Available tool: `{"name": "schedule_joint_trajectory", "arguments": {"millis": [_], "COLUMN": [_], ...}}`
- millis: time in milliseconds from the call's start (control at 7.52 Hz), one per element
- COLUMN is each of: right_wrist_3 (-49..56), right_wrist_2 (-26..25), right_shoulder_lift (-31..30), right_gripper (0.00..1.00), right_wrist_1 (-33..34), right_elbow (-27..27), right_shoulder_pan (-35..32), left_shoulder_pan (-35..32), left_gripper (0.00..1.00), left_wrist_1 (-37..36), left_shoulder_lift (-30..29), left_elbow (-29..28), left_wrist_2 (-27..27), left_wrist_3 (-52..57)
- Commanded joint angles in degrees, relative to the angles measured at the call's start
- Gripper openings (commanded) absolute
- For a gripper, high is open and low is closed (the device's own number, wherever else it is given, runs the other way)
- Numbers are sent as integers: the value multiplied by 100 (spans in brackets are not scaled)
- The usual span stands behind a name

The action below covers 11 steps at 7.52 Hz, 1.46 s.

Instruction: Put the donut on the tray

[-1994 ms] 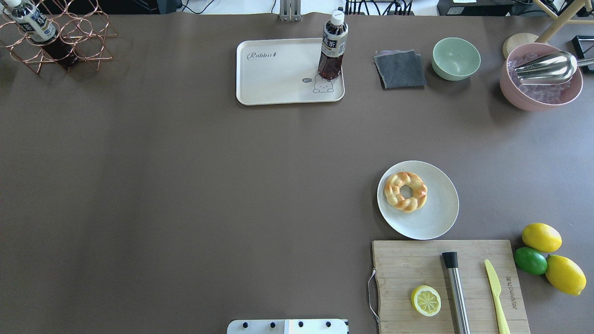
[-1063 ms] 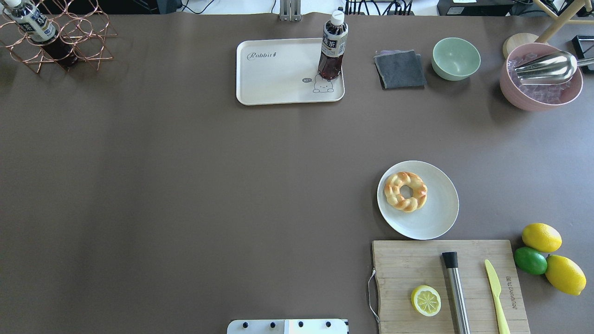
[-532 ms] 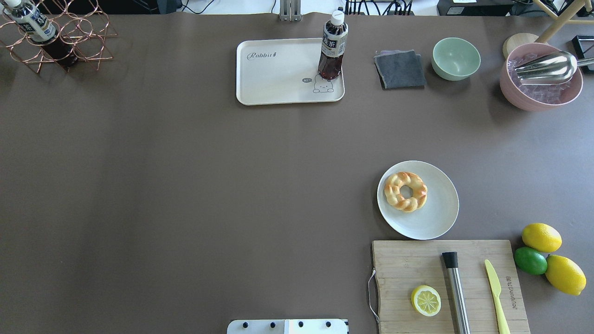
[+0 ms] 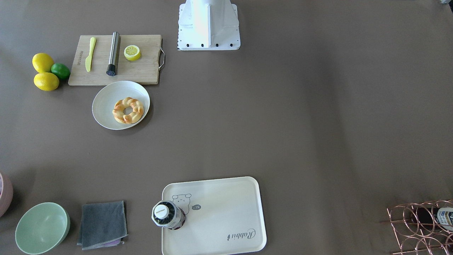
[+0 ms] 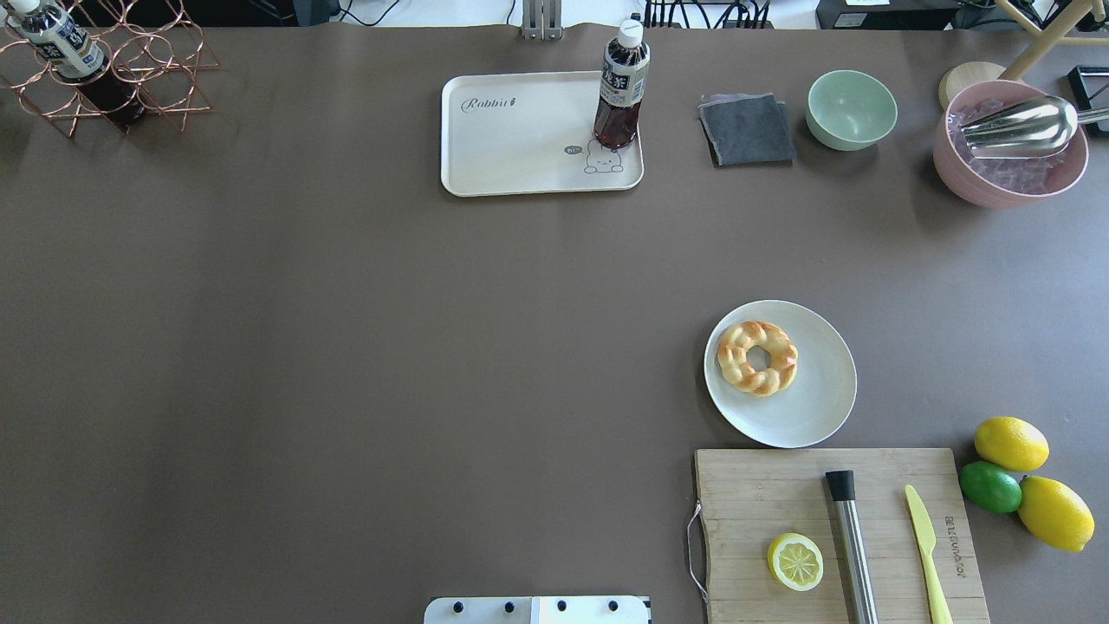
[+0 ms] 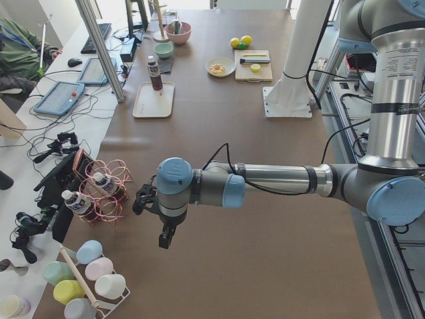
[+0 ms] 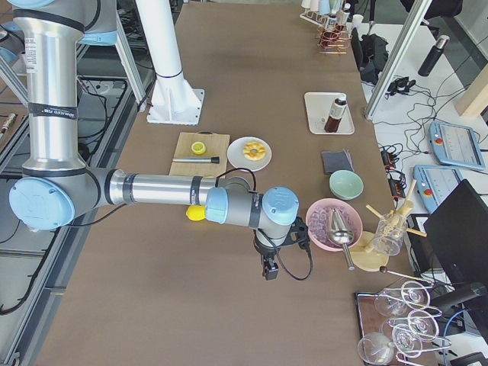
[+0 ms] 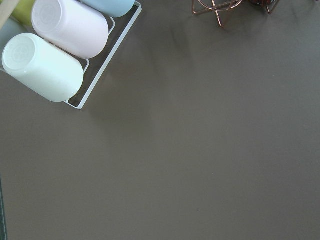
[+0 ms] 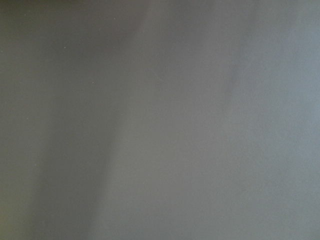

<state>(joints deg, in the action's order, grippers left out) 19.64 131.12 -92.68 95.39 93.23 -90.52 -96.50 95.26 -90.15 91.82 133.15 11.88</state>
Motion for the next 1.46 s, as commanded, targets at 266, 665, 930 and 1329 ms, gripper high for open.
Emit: {"name": "schedule_joint_trajectory", "arguments": {"millis": [266, 665, 930, 1329], "right_wrist_3": [-154, -2046, -4106, -7012], "right_wrist_2": [-96, -70, -87, -726], "right_shoulder_lift": [66, 101, 364, 907], "right_gripper": [100, 100, 99, 98], "right_wrist_1": [-697, -715, -1595, -3121], "right_elbow": [231, 976, 1075, 864], "right_shoulder_pan": [157, 1181, 2471, 4057], "left_shoulder_pan": [26, 52, 113, 131], "left_gripper": [98, 99, 99, 99], "left_wrist_1": [229, 256, 379, 449], "left_shoulder_lift": [-38, -108, -169, -222], "left_elbow": [37, 20, 29, 29], "left_wrist_2": [9, 489, 712, 713], "left_wrist_3": [-1, -210, -431, -572]}}
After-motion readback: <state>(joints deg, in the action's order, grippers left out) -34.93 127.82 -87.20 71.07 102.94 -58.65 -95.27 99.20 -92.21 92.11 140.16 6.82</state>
